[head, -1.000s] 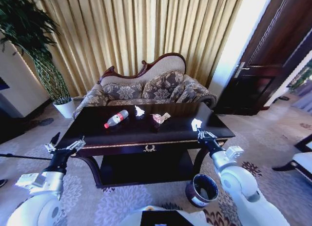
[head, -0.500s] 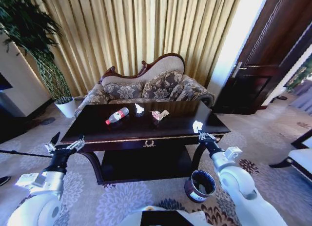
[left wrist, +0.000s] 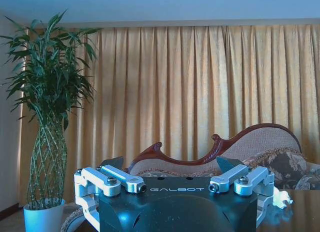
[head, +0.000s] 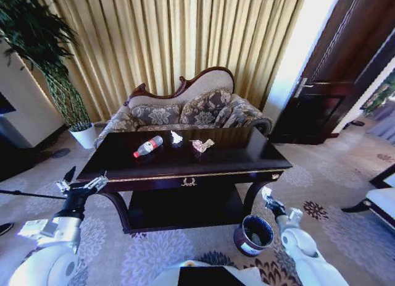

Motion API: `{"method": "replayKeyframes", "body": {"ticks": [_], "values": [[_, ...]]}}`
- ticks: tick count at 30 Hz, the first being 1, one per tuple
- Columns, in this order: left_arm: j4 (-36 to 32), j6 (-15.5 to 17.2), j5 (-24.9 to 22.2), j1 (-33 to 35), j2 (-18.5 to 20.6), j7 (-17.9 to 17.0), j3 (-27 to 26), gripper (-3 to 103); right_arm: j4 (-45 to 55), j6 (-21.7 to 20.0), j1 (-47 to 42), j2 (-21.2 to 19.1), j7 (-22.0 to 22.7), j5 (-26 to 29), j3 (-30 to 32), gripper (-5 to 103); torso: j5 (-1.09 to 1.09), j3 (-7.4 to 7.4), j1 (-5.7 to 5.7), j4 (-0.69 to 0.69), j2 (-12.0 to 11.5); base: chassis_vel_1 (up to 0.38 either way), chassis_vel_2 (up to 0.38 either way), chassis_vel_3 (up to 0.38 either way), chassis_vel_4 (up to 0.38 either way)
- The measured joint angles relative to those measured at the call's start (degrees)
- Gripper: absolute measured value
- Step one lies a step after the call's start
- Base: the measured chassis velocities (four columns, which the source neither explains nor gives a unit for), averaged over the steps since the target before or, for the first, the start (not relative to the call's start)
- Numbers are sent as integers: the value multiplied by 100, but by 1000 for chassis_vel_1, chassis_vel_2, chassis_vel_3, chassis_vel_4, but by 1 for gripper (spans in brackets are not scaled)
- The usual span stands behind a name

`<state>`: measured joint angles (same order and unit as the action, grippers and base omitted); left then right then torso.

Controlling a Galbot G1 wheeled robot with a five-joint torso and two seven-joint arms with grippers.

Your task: Move to the front of the table and place the trash on the table into the trash bin.

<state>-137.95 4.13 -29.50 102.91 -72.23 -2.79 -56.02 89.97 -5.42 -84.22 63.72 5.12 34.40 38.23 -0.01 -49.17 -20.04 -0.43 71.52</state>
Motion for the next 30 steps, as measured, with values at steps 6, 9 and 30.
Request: {"method": "replayKeyframes", "body": {"ticks": [6,9,30], "values": [[-8,5,4,-9,-26,10,0,100,-814,-336,397,51,253,-323,-126,0,2,0,0,0,0,0,0,0,0],[-8,5,4,-8,-52,19,-30,100,-1171,-517,526,71,293,-519,-150,0,1,0,0,1,0,0,0,0,0],[-198,-4,-29,-41,-71,14,-34,100,-1895,-362,715,471,275,-1425,-213,41,0,0,1,1,0,0,0,0,0]]}}
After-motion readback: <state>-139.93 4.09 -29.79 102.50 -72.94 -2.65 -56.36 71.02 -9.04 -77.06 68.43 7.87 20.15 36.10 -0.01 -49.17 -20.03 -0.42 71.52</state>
